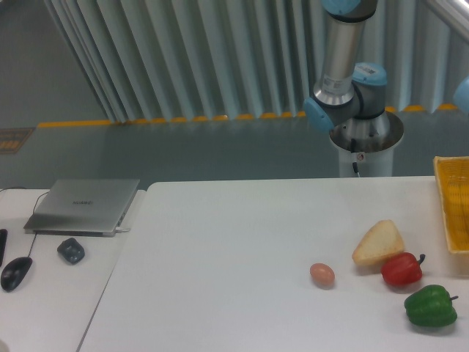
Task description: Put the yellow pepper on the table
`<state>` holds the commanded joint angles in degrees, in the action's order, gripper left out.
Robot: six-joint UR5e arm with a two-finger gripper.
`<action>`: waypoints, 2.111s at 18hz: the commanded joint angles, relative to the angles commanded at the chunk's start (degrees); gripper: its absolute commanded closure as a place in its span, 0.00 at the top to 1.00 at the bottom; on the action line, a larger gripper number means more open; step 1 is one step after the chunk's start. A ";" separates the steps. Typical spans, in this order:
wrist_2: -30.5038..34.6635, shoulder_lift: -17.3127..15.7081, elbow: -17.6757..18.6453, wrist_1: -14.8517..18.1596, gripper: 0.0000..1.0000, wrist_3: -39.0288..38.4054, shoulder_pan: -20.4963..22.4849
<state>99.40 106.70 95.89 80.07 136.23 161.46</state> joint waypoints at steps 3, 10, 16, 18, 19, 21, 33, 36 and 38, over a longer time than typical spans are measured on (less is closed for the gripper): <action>-0.17 -0.09 1.05 -0.61 1.00 -0.18 -0.26; -0.44 0.26 0.88 -0.79 1.00 -0.53 -0.09; -0.53 0.62 1.23 -0.97 1.00 -0.70 -0.18; -0.53 0.79 1.41 -1.84 1.00 -0.79 -0.18; -0.53 0.79 1.41 -2.37 0.92 -0.88 -0.18; -0.53 0.79 1.32 -2.37 0.75 -0.97 -0.09; -1.49 0.18 -6.23 4.12 0.39 -0.88 0.18; -6.66 0.18 -10.44 10.26 0.39 -4.02 0.18; -8.26 0.09 -11.33 11.33 0.39 -5.88 0.00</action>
<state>91.15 106.79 84.55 91.40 130.35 161.46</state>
